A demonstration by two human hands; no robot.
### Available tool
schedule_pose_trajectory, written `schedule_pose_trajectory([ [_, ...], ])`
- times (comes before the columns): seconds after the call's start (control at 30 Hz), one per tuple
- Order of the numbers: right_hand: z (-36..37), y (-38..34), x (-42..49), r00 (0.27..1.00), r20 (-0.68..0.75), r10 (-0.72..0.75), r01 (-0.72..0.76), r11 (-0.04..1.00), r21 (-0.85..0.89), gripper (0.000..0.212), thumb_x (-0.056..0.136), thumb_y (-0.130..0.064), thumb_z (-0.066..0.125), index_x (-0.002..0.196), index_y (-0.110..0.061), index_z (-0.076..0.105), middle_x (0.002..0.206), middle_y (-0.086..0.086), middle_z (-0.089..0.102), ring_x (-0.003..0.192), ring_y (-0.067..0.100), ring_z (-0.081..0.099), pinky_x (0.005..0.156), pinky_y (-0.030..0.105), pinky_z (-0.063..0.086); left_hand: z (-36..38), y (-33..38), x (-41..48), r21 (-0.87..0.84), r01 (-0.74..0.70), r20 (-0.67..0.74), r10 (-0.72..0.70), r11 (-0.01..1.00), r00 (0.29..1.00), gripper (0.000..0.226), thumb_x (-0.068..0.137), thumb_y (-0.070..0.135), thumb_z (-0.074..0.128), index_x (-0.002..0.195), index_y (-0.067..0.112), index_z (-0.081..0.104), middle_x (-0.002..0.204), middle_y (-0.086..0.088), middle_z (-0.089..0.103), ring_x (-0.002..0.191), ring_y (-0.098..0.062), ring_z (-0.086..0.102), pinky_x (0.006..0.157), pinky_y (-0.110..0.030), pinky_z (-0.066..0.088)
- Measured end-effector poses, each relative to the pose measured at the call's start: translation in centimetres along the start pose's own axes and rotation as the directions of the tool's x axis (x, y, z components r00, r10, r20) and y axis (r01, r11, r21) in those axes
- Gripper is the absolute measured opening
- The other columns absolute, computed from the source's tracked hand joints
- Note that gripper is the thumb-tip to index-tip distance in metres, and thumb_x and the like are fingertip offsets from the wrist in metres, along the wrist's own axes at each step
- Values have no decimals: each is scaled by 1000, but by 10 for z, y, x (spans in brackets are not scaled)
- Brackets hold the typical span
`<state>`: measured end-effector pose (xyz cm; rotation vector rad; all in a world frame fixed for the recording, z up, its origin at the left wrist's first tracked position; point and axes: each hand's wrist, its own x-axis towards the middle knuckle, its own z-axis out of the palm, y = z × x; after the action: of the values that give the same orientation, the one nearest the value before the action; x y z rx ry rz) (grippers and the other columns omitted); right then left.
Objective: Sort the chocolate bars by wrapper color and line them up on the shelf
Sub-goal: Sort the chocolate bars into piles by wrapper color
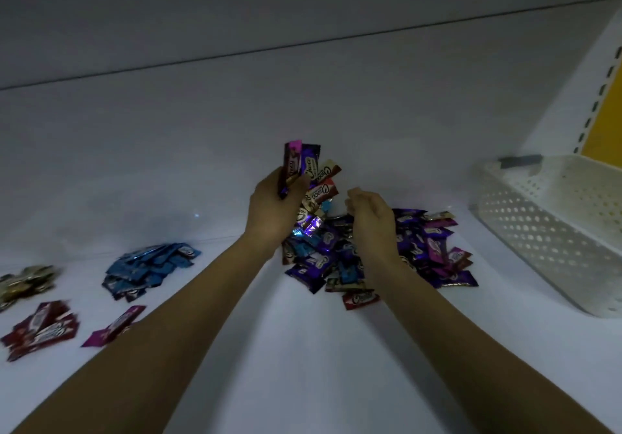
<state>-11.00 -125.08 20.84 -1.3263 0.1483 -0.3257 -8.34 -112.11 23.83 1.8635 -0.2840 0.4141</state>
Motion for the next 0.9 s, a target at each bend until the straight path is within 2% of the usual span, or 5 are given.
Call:
schedule_pose_trajectory([
  [0.07, 21, -4, -2, 995, 73, 73, -78, 995, 60, 24, 101, -34, 42, 105, -19, 61, 105, 2, 63, 98, 12, 58, 89, 23, 44, -14, 4, -9, -206, 74, -52, -87, 976, 995, 9, 98, 19, 53, 96, 21, 62, 87, 5, 70, 75, -5, 70, 64, -18, 53],
  [0.2, 67, -14, -15, 912, 325, 250, -312, 937, 156, 26, 99, -31, 46, 95, -12, 62, 89, 6, 69, 78, 15, 65, 68, 25, 54, -54, 0, -25, -346, 121, -181, -192, 930, 965, 8, 97, 18, 55, 97, 19, 62, 85, 2, 72, 72, -10, 71, 61, -20, 55],
  [0.5, 183, 12, -75, 756, 607, 245, -226, 968, -110, 10, 87, -4, 64, 86, -14, 68, 99, 16, 71, 98, 34, 67, 92, 50, 52, -183, -32, -87, -85, 157, -506, -178, 984, 844, 17, 98, 24, 54, 106, 15, 65, 90, -1, 72, 79, -10, 69, 69, -21, 54],
  [0.77, 257, 31, -107, 591, 756, 280, -157, 960, -233, 18, 86, -1, 64, 98, -13, 71, 97, 12, 73, 100, 36, 66, 95, 53, 48, -260, -54, -141, -341, 215, -690, -399, 915, 603, 13, 96, 28, 55, 103, 18, 61, 90, -4, 72, 78, -18, 71, 74, -34, 58],
  [0.9, 287, 40, -102, 552, 786, 277, -182, 961, -211, 28, 86, 7, 61, 114, 2, 64, 102, 16, 70, 88, 27, 70, 74, 29, 59, -288, -72, -162, -322, 235, -745, -398, 917, 535, 9, 96, 29, 56, 98, 21, 61, 85, 1, 72, 70, -11, 71, 64, -27, 55],
])
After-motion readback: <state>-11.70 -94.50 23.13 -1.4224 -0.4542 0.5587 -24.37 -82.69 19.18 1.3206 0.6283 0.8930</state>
